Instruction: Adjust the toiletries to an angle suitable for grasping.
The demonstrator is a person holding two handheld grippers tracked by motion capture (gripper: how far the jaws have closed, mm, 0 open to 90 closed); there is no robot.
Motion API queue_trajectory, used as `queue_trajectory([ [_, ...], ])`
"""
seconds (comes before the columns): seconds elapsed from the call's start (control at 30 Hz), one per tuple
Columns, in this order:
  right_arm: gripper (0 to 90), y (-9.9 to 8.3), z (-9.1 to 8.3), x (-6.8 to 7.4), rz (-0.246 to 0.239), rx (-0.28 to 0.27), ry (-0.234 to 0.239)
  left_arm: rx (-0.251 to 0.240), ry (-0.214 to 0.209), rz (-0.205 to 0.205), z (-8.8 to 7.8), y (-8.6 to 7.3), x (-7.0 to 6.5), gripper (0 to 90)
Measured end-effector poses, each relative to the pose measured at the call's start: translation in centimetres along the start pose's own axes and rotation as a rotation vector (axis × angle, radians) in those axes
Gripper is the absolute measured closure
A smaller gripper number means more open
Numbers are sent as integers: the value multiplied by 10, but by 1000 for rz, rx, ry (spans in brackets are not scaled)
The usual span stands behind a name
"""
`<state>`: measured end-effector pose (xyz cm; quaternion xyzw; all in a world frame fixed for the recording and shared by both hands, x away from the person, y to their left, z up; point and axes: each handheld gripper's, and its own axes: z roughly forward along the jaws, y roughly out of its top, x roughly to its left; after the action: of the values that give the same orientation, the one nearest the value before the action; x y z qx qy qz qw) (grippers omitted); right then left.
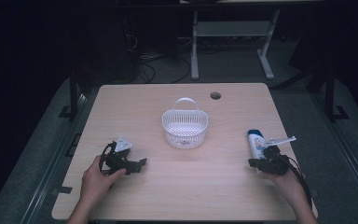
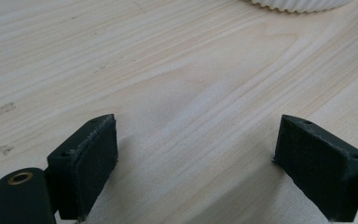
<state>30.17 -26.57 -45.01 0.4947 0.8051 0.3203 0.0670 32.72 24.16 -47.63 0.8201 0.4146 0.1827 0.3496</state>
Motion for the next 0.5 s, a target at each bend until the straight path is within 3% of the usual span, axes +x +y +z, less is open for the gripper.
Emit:
queue_trajectory([
  [0.27, 897, -10, -8, -9, 14, -4, -32, 2, 2, 5, 0, 0, 0, 126],
  [0.5, 816, -13, -12, -10, 22, -18, -2, 2, 1, 4, 0, 0, 0, 126],
])
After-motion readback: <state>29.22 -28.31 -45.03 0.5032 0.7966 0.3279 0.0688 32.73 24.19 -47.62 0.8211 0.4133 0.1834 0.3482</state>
